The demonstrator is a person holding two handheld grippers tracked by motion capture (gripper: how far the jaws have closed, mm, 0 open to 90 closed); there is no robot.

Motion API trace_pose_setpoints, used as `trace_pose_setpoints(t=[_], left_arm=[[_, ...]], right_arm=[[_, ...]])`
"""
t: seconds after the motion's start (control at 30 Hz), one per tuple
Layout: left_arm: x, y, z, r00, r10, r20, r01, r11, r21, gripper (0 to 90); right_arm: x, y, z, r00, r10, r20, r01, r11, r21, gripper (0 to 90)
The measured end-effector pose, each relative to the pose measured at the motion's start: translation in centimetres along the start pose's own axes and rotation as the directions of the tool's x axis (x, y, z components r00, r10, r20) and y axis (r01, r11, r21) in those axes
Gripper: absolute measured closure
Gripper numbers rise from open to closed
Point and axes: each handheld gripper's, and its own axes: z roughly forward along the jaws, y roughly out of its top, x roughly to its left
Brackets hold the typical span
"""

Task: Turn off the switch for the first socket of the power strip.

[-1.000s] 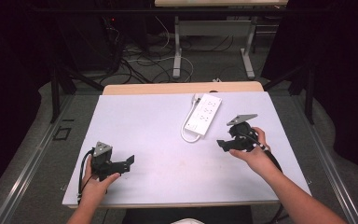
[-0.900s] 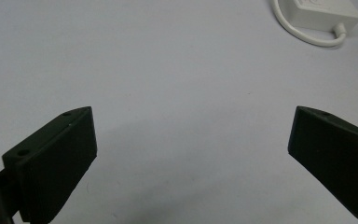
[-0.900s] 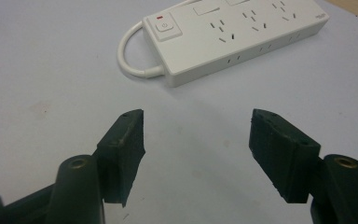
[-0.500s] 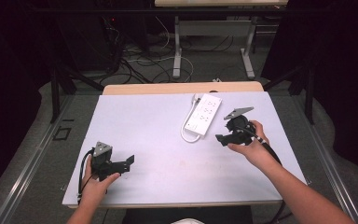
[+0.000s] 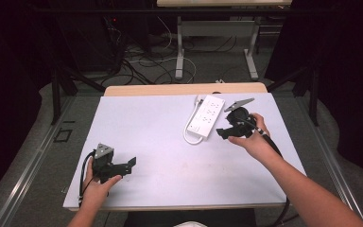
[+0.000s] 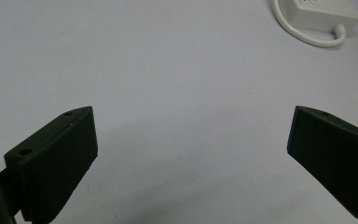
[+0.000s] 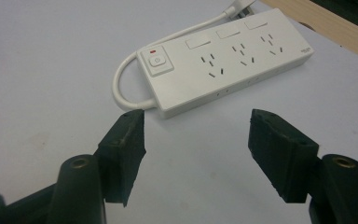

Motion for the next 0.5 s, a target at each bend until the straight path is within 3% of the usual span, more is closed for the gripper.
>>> trace_pose_setpoints(t=[0.27,0.5], left_arm=[[0.0,0.0,0.0,1.0,0.001,0.001,-0.001,1.0,0.002,1.7],[0.0,0.0,0.0,1.0,0.003,0.002,-0.003,1.0,0.001,1.8]], right_arm=[[0.1,1.4,0.8,0.9997,0.007,-0.022,-0.006,0.9999,0.013,37.8],[0.2,2.5,1.5,1.0,0.001,-0.007,-0.001,0.9996,0.027,39.2]])
